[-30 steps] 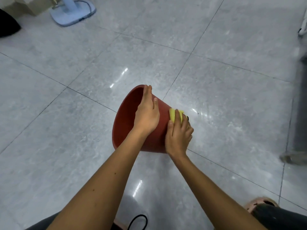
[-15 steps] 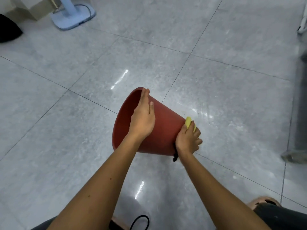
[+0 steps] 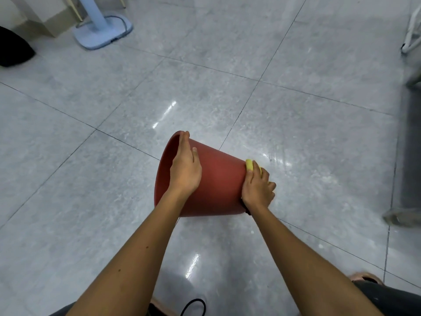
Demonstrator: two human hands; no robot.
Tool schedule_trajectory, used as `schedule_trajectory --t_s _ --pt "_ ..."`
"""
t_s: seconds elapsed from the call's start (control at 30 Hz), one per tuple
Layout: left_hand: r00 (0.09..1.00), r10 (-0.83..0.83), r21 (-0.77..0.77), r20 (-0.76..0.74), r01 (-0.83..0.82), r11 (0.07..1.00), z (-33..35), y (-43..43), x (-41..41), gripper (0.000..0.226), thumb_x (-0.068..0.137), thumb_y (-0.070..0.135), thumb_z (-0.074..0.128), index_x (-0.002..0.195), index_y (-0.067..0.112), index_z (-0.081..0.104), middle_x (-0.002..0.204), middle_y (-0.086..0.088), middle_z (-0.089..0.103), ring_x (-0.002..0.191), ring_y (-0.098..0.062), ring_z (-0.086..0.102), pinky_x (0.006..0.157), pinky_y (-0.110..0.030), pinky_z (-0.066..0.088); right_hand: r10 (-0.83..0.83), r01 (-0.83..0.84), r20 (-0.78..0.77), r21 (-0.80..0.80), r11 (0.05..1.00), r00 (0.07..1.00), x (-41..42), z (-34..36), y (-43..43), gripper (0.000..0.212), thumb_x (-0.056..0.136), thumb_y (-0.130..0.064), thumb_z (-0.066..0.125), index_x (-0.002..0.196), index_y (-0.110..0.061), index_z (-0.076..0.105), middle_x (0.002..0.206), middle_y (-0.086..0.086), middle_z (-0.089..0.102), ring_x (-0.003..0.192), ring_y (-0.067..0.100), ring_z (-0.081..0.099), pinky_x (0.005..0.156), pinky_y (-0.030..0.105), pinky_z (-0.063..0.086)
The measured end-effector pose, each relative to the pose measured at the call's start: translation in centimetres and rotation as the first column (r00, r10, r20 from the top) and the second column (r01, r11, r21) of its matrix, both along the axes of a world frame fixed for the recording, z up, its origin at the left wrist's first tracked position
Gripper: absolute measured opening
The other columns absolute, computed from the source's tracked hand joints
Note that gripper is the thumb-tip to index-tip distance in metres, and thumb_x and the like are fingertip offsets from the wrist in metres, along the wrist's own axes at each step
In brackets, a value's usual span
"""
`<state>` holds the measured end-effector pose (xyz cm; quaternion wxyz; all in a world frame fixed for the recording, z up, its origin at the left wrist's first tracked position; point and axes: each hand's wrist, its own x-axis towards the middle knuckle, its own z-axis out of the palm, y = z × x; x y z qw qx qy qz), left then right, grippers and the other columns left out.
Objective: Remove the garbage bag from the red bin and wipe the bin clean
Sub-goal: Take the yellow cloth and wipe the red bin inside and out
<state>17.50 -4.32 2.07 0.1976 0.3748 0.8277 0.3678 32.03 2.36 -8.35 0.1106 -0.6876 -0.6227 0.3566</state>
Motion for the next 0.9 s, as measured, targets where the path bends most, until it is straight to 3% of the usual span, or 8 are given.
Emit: schedule_trajectory --t_s 0.07,0.2,0.3,0.47,0.53,0.7,0.83,0.9 --pt "1.0 0.007 0.01 0.006 -0.007 1.0 0.0 0.1 0.3 0.051 0.103 0.023 0.029 0.151 0.023 0.014 0.157 0.008 0.023 0.14 -0.012 0.028 0.1 -0.016 0.018 -0.018 0.018 -0.013 -0.024 1.0 1.0 -0.9 1.2 0.3 0.046 0.101 -0.043 0.02 0.145 -0.038 0.032 0.154 -0.005 0.03 0.128 0.035 0.034 0.103 0.049 0.031" --pt "0.999 0.0 -0.009 -0.033 0.0 1.0 -0.1 0.4 -0.1 0.05 0.102 0.022 0.03 0.151 0.021 0.016 0.156 0.004 0.026 0.137 -0.016 0.034 0.098 -0.018 0.022 0.301 -0.261 -0.102 0.291 0.921 0.948 -4.2 4.5 -2.5 0.044 0.098 -0.048 0.022 0.141 -0.046 0.033 0.152 -0.01 0.032 0.124 0.029 0.036 0.101 0.047 0.032" --pt "0.999 0.002 -0.022 -0.052 -0.003 1.0 -0.5 -0.6 -0.5 0.051 0.102 0.022 0.03 0.151 0.021 0.015 0.155 0.003 0.029 0.135 -0.018 0.037 0.097 -0.018 0.024 0.414 -0.37 -0.054 0.356 0.858 0.908 -3.8 4.2 -4.5 0.052 0.094 -0.056 0.012 0.144 -0.049 0.025 0.154 -0.014 0.026 0.119 0.026 0.039 0.095 0.042 0.035" --pt "0.994 0.103 -0.06 -0.03 -0.104 0.993 -1.2 -2.9 -1.0 0.054 0.102 0.026 0.029 0.151 0.03 0.007 0.156 0.006 0.027 0.134 -0.022 0.041 0.103 -0.026 0.03 0.229 -0.231 0.032 0.095 0.968 0.973 -0.2 1.1 -1.3 0.044 0.101 -0.046 0.021 0.145 -0.044 0.028 0.155 -0.005 0.025 0.122 0.034 0.038 0.099 0.047 0.036" --pt "0.994 0.099 -0.039 -0.035 -0.1 0.994 -1.1 -2.9 -0.3 0.054 0.102 0.026 0.03 0.151 0.031 0.007 0.156 0.009 0.023 0.136 -0.02 0.038 0.101 -0.022 0.025 0.209 -0.21 0.029 0.032 0.977 0.977 -0.2 1.7 -0.2 0.044 0.101 -0.043 0.023 0.144 -0.041 0.032 0.155 -0.003 0.026 0.125 0.038 0.036 0.101 0.048 0.035" --pt "0.995 -0.062 -0.087 -0.081 0.055 0.995 0.3 0.1 -0.3 0.053 0.101 0.023 0.032 0.151 0.023 0.014 0.156 0.004 0.025 0.136 -0.021 0.037 0.096 -0.022 0.023 0.397 -0.364 -0.061 0.293 0.884 0.916 -3.6 5.1 -3.0 0.048 0.095 -0.055 0.017 0.142 -0.048 0.028 0.152 -0.007 0.03 0.124 0.032 0.037 0.101 0.048 0.033" --pt "0.96 -0.23 0.001 0.158 0.233 0.972 1.7 1.7 -0.7 0.065 0.098 0.036 0.042 0.151 0.035 0.005 0.154 0.011 0.026 0.133 0.003 0.031 0.1 -0.012 0.02 0.2 -0.177 -0.049 0.298 0.938 0.979 -2.9 4.0 -2.1 0.054 0.094 -0.058 0.015 0.145 -0.044 0.026 0.152 -0.005 0.032 0.124 0.031 0.04 0.102 0.049 0.034" --pt "0.946 -0.296 0.075 0.132 0.288 0.955 1.7 -0.5 -0.6 0.07 0.095 0.042 0.048 0.147 0.047 0.001 0.15 0.02 0.029 0.12 0.022 0.034 0.095 -0.003 0.028 0.022 0.001 -0.123 0.182 0.983 0.992 -2.0 2.7 -0.3 0.049 0.097 -0.054 0.017 0.143 -0.045 0.032 0.15 -0.005 0.035 0.124 0.032 0.039 0.102 0.049 0.033"
